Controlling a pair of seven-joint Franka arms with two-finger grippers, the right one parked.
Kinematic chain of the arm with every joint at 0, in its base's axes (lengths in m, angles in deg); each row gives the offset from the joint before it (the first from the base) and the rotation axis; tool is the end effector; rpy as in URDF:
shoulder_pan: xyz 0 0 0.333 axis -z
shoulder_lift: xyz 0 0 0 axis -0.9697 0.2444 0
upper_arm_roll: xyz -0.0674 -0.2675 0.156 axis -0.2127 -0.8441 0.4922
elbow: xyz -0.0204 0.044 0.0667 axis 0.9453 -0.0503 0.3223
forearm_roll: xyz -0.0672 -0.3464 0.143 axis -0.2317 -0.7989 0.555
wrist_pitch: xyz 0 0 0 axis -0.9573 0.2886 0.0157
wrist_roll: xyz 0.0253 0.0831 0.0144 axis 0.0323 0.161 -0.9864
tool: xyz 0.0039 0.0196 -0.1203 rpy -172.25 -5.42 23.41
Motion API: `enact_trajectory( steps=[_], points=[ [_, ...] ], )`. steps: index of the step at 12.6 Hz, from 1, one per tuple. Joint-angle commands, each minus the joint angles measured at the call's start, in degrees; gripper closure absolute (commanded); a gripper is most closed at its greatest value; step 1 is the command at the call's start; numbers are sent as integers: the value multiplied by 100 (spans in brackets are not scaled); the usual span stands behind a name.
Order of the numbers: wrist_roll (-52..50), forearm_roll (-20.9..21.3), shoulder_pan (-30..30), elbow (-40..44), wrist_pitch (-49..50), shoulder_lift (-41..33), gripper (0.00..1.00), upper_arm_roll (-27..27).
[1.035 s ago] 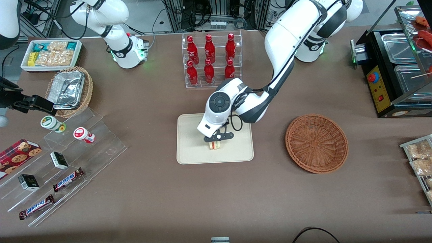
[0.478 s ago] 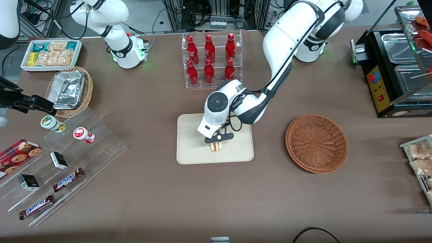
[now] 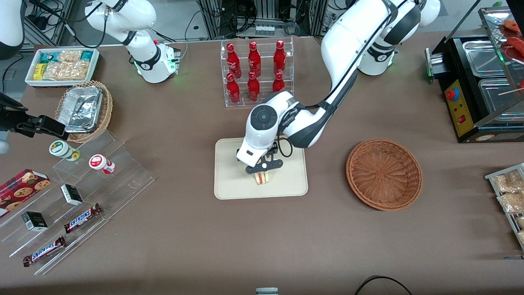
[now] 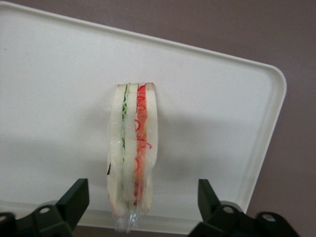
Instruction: Place sandwich from basket to tray
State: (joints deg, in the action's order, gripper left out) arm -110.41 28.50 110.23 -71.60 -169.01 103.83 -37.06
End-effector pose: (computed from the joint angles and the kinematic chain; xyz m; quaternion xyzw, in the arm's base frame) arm 0.5124 -0.5286 0.2915 0.9910 0.1164 -0.0249 0.0608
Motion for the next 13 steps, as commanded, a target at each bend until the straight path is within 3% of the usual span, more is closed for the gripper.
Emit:
enact_trajectory(
  steps=[1,3,6,9,13],
  points=[
    [-111,30,34,136,697,-455,0,48],
    [63,30,-9,207,1172,-692,0,74],
    [1109,56,-317,199,1674,-1035,0,92],
    [2021,74,-905,102,2219,-1263,0,83],
    [3411,65,-1625,-625,2405,-1948,0,83]
  ],
)
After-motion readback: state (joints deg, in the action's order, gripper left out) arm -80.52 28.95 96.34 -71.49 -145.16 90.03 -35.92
